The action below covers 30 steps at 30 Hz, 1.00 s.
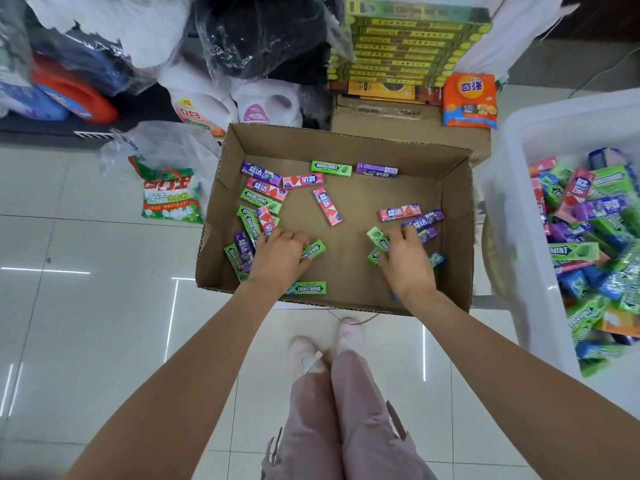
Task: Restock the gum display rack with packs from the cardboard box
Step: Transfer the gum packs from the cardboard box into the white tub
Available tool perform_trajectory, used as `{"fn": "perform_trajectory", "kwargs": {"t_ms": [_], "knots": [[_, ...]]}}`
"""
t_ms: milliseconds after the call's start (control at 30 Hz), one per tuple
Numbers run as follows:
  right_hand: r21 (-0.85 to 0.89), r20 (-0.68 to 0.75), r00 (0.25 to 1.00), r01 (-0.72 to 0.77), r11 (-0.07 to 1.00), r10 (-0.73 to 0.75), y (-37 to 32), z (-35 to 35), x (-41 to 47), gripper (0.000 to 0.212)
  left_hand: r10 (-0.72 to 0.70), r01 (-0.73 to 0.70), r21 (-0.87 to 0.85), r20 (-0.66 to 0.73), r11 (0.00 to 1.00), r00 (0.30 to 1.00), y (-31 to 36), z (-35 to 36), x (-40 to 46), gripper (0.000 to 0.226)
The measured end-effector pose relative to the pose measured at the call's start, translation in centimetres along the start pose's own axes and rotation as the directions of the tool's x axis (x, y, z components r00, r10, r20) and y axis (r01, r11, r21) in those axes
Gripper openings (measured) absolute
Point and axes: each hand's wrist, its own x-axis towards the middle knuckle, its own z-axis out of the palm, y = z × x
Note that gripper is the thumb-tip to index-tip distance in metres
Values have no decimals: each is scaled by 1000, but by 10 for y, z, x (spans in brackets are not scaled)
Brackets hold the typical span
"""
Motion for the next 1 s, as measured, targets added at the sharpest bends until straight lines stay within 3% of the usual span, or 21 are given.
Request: {"fn": "perform_trajectory", "kwargs": {"t_ms": [100, 533, 733, 1000], "knots": [[-82, 12, 999, -35, 996, 36, 5, 0, 4, 44, -1, 1, 5, 5, 1000, 1000, 4, 2, 2, 30], [-134, 136, 977, 180, 975, -162, -4, 3, 13, 51, -7, 8, -197, 6, 980, 1000, 24, 4, 15, 36], [-135, 139, 981, 154, 979, -136, -8, 1, 14, 51, -16, 16, -5, 40, 1000, 999, 14, -2, 2, 48], [-170, 169, 972, 195, 966, -166, -14, 6, 16, 52, -49, 51, -68, 28, 996, 998, 17, 0, 7, 36]]}}
